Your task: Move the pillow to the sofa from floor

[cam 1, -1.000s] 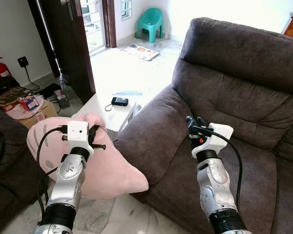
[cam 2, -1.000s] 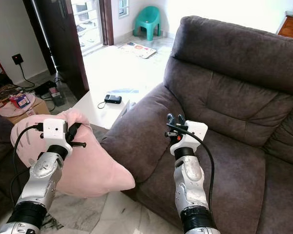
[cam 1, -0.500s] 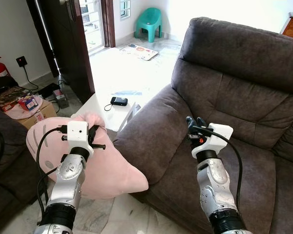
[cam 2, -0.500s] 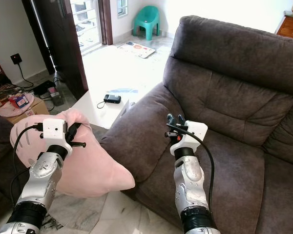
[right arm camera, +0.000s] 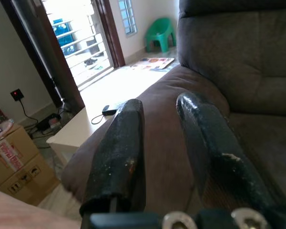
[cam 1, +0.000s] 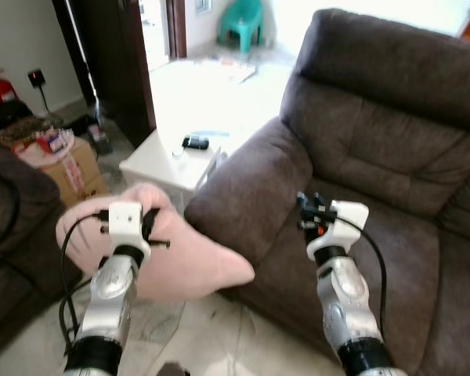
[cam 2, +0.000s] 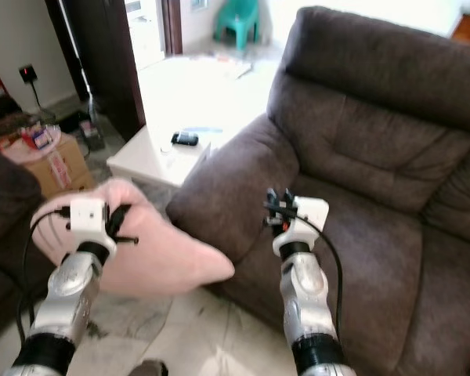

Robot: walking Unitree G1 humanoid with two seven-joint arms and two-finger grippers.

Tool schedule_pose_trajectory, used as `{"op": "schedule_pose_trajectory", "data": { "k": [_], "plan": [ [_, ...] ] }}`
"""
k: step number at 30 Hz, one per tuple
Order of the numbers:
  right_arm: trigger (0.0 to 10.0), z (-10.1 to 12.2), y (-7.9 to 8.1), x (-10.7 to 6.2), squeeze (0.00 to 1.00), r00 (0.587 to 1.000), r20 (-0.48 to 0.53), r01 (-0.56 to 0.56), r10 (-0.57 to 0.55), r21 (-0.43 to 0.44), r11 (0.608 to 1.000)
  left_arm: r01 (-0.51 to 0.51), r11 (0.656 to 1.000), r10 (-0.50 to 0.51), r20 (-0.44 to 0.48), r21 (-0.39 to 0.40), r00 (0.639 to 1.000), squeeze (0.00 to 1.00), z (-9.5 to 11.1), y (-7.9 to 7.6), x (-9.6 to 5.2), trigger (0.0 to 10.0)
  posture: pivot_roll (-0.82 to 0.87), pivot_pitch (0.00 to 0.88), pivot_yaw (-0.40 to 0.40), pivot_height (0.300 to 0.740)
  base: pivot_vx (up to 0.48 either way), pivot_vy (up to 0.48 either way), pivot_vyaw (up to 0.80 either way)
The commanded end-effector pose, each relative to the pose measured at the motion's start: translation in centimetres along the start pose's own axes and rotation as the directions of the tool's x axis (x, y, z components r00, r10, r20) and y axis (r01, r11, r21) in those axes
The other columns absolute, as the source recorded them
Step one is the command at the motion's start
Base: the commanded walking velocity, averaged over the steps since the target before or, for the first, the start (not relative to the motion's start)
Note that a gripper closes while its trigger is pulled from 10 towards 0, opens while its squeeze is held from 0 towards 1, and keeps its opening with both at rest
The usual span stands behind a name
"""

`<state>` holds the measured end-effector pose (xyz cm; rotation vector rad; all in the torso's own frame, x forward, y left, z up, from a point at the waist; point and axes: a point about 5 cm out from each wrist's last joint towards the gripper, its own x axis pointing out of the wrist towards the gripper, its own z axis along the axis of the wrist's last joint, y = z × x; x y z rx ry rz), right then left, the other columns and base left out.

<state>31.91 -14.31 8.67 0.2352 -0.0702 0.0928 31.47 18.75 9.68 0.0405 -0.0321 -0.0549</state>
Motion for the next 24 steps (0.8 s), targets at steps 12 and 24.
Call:
{"op": "schedule_pose_trajectory", "data": {
  "k": [12,24],
  "plan": [
    [10.0,-0.8,-1.3,-0.3,0.0,0.997,-0.059,0.041,-0.043,-0.037,0.998,0.003,0.999,-0.006,0.057,0.041,0.998,0.0,1.4,0.0,0.5,10.0,0.11,0.0,-0.066,0.74,-0.069,0.0,0.0],
    [10.0,-3.7,-4.0,-1.5,0.0,0.964,-0.227,0.125,-0.142,-0.087,0.988,-0.041,0.998,0.045,-0.082,0.051,0.996,0.0,-2.4,1.1,-1.3,10.0,0.09,0.0,-0.07,0.74,0.0,0.0,0.0]
  ]
}}
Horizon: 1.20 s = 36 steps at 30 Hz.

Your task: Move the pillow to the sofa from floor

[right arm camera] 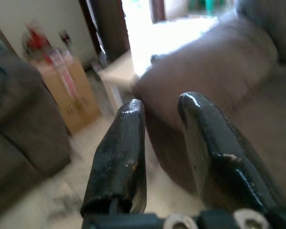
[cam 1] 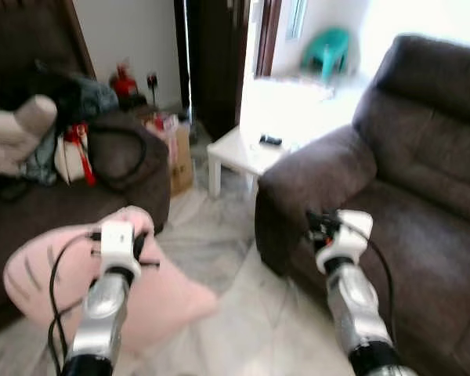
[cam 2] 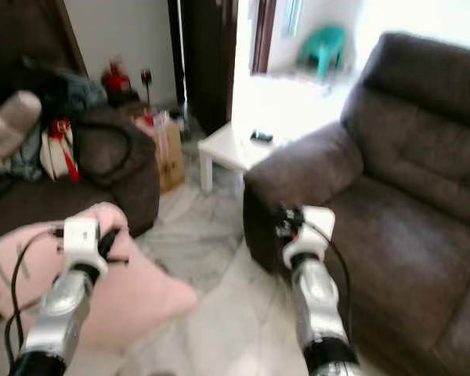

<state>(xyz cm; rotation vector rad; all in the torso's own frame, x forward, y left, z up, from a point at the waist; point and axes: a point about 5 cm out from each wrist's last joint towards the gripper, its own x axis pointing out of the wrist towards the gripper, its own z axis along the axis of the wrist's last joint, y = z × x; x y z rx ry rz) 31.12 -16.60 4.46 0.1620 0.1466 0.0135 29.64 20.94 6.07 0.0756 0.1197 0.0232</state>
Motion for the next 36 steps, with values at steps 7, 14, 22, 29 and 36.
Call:
{"op": "schedule_pose_trajectory", "data": {
  "k": [7,14,22,29,36],
  "plan": [
    [10.0,-3.5,-2.6,-1.1,0.0,0.971,-0.227,0.068,-0.077,-0.046,0.997,0.029,0.999,-0.028,-0.063,0.014,0.998,0.0,-2.1,-0.8,-0.3,10.0,0.08,0.0,-0.072,0.74,0.0,0.0,0.0],
    [10.0,-7.9,-3.3,-3.8,0.0,0.878,-0.465,0.067,-0.114,-0.117,0.991,0.038,0.999,-0.032,-0.186,0.026,0.982,0.0,-4.9,-1.1,-1.0,10.0,0.07,0.0,-0.075,0.74,0.0,0.0,-0.43],
    [10.0,-11.2,-3.7,-7.0,0.0,0.785,-0.601,0.11,-0.149,-0.102,0.989,0.049,0.998,-0.034,-0.309,0.04,0.951,0.0,-7.6,-1.2,-2.4,10.0,0.08,0.0,-0.07,0.74,0.0,0.0,-0.7],
    [10.0,-12.6,-3.5,-8.6,0.0,0.742,-0.655,0.093,-0.141,-0.107,0.99,0.049,0.998,-0.029,-0.387,0.043,0.922,0.0,-9.2,-1.1,-3.4,10.0,0.07,0.0,-0.061,0.74,0.0,0.0,-0.69],
    [10.0,-13.2,-3.6,-9.4,0.0,0.721,-0.679,0.084,-0.14,-0.114,0.99,0.054,0.998,-0.034,-0.417,0.036,0.908,0.0,-9.6,-1.0,-3.6,10.0,0.08,0.0,-0.055,0.74,0.0,0.0,-0.69]
  ]
}}
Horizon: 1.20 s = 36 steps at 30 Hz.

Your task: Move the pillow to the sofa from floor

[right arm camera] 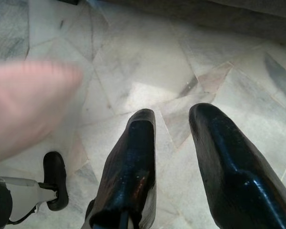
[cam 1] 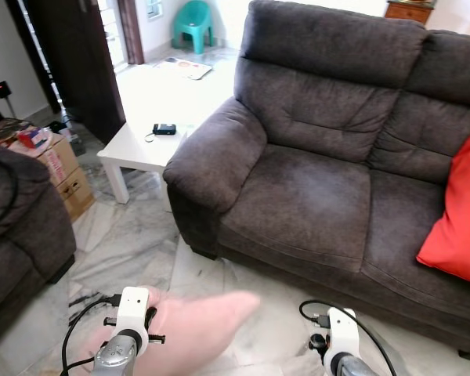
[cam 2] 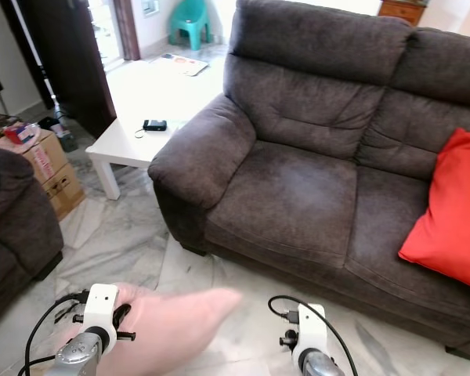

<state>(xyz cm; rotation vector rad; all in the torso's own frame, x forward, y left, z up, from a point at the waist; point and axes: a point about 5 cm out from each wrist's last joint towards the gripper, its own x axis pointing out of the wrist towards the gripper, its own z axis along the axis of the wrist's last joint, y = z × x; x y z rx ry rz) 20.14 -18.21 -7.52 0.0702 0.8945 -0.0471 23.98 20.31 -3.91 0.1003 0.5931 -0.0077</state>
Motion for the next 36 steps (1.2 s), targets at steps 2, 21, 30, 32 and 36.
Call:
{"op": "schedule_pose_trajectory", "data": {
  "k": [2,21,30,32,36],
  "plan": [
    [10.0,-0.4,-0.1,-0.1,0.0,1.0,-0.015,-0.001,0.001,0.002,1.0,-0.003,1.0,0.002,0.038,0.012,0.999,0.0,1.2,0.3,0.4,10.0,0.07,0.0,-0.052,0.74,0.0,0.0,-0.68],
    [10.0,-1.5,0.2,-0.2,0.0,0.999,-0.05,-0.007,0.007,0.006,1.0,-0.061,0.998,0.058,-0.084,-0.031,0.995,0.0,-1.5,1.9,-0.5,10.0,0.07,0.0,-0.033,0.74,0.0,0.0,-0.67],
    [10.0,-1.8,0.1,-0.3,0.0,0.998,-0.059,-0.004,0.004,0.004,1.0,-0.082,0.997,0.078,-0.146,-0.018,0.986,0.0,-2.9,3.6,-1.4,10.0,0.07,0.0,-0.036,0.74,0.0,0.192,-0.66],
    [10.0,-1.8,0.0,-0.3,0.0,0.998,-0.059,-0.002,0.002,0.004,1.0,-0.08,0.997,0.076,-0.156,-0.022,0.985,0.0,-3.1,3.3,-1.4,10.0,0.07,0.0,-0.038,0.74,0.0,0.156,-0.65],
    [10.0,-1.8,-0.1,-0.3,0.0,0.998,-0.058,0.0,0.001,0.007,1.0,-0.08,0.996,0.075,-0.165,-0.025,0.983,0.0,-3.3,3.2,-1.4,10.0,0.08,0.0,-0.042,0.74,0.0,0.448,-0.65]
  ]
}}
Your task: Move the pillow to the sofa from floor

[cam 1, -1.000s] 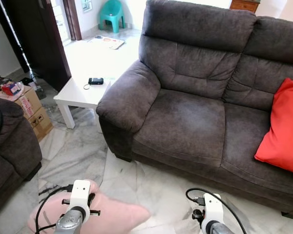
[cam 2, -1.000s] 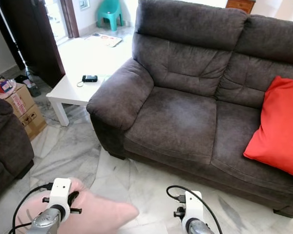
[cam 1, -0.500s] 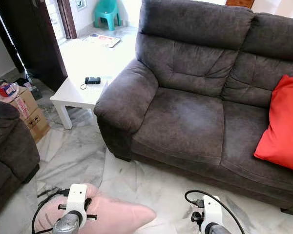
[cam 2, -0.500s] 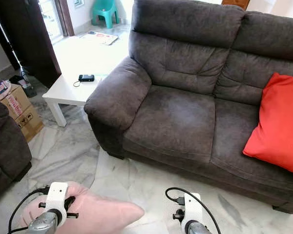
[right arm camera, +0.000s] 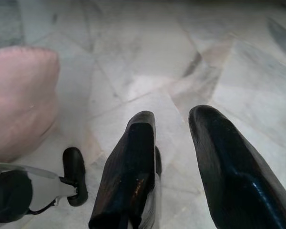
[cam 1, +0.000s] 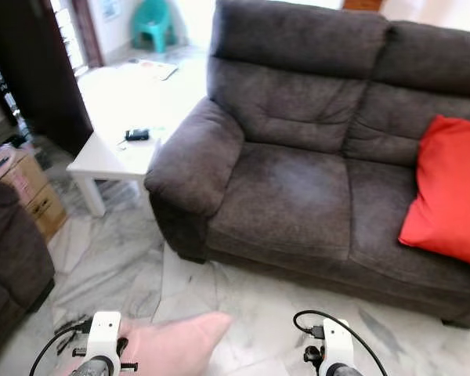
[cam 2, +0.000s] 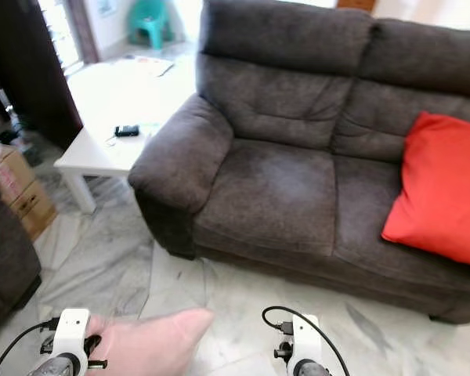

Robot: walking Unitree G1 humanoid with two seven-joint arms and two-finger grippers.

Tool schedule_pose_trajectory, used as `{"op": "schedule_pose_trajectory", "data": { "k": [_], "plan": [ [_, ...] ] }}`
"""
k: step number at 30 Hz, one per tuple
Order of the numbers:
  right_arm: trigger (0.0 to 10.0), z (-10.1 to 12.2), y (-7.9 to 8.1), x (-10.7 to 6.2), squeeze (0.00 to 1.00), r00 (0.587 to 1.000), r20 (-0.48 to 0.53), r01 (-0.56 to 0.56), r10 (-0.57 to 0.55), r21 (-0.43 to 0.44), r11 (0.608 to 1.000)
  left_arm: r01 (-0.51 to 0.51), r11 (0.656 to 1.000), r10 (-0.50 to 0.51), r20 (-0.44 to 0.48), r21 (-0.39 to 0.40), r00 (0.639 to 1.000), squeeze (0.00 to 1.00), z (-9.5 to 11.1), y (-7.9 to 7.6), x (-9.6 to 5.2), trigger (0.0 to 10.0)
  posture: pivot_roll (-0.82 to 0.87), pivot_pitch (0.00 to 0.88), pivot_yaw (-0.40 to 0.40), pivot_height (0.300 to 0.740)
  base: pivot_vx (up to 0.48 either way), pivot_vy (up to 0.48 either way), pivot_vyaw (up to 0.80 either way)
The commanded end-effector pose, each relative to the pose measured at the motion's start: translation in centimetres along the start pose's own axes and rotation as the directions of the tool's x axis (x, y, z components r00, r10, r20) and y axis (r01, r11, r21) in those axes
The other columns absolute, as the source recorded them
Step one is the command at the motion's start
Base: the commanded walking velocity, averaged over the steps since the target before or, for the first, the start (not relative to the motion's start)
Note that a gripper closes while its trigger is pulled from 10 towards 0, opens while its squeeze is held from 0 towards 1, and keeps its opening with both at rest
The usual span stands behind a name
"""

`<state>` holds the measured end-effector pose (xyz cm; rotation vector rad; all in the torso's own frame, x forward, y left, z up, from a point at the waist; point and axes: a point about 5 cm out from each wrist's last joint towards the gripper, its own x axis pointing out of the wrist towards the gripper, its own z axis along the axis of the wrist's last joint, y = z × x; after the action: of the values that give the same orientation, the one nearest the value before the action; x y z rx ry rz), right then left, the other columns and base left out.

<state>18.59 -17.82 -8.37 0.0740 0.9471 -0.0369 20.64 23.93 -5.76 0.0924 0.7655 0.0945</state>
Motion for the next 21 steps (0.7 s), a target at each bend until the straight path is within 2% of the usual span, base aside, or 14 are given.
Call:
{"op": "schedule_pose_trajectory", "data": {
  "k": [1,9,21],
  "plan": [
    [10.0,0.0,-0.3,0.0,0.0,1.0,-0.005,0.008,-0.008,0.007,1.0,0.005,1.0,-0.006,0.006,0.006,1.0,0.0,0.3,-0.2,0.1,10.0,0.08,0.0,-0.044,0.74,0.0,0.0,-0.64],
    [10.0,0.1,-0.4,0.0,0.0,1.0,-0.004,0.006,-0.006,0.012,1.0,0.006,1.0,-0.006,0.003,-0.003,1.0,0.0,0.5,-0.7,0.3,10.0,0.09,0.0,-0.046,0.74,0.0,0.0,-0.64],
    [10.0,1.5,0.4,0.3,0.0,0.999,0.032,-0.009,0.008,0.032,0.999,0.004,1.0,-0.004,0.027,-0.001,1.0,0.0,2.0,-0.9,0.7,10.0,0.1,0.0,-0.029,0.74,0.0,0.0,-0.57]
  ]
}}
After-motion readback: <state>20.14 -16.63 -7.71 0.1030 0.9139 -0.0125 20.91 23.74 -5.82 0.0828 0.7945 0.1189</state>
